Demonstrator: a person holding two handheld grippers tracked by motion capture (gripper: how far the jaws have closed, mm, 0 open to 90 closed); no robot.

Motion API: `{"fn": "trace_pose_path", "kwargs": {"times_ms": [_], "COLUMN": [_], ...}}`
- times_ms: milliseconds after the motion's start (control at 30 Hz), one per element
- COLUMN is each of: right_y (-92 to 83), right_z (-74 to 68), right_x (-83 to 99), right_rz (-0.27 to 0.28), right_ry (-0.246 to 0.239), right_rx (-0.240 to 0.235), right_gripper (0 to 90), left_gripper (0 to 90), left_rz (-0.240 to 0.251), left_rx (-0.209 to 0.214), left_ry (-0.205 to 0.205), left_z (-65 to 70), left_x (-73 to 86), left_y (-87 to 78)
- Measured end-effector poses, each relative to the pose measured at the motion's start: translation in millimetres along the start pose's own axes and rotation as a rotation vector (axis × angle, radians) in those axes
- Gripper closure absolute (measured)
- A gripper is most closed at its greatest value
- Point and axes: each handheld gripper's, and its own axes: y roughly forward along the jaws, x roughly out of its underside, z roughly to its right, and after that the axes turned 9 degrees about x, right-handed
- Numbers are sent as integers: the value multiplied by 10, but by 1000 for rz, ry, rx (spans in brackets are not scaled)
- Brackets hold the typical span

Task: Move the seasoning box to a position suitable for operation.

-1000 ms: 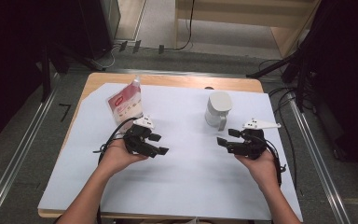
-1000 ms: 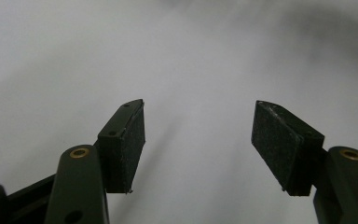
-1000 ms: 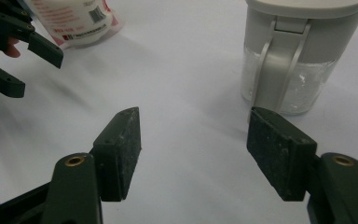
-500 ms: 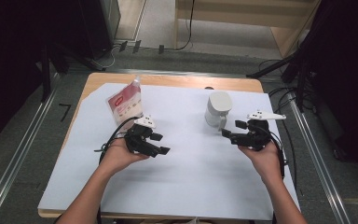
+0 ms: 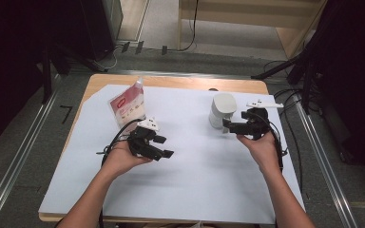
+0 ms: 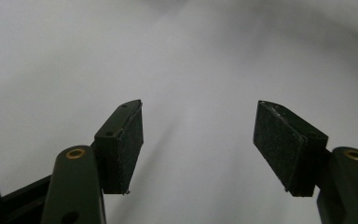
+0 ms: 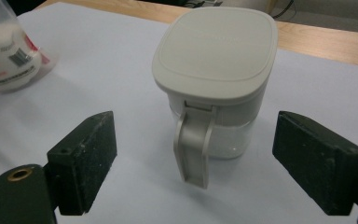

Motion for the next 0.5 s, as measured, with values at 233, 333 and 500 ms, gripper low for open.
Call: {"fn": "trace_pose_path", "kwargs": {"times_ms": [233, 333, 500], "right_y": [153, 259, 389], "right_z": [-24, -44, -84], "right_x": [-57, -88, -144], "right_rz": [-27, -29, -46], "right_ry": [14, 34, 45], "right_rx": [44, 70, 87], "right_gripper": [135, 133, 111], "left_gripper": [342, 342, 350], "left_rz": [8, 3, -3], "left_rx": [-5, -2, 5], "left_ry": [-1, 1, -8], "left_z": [12, 11, -1], "left_x": [-3, -1, -4], "left_y": [-19, -15, -18]}}
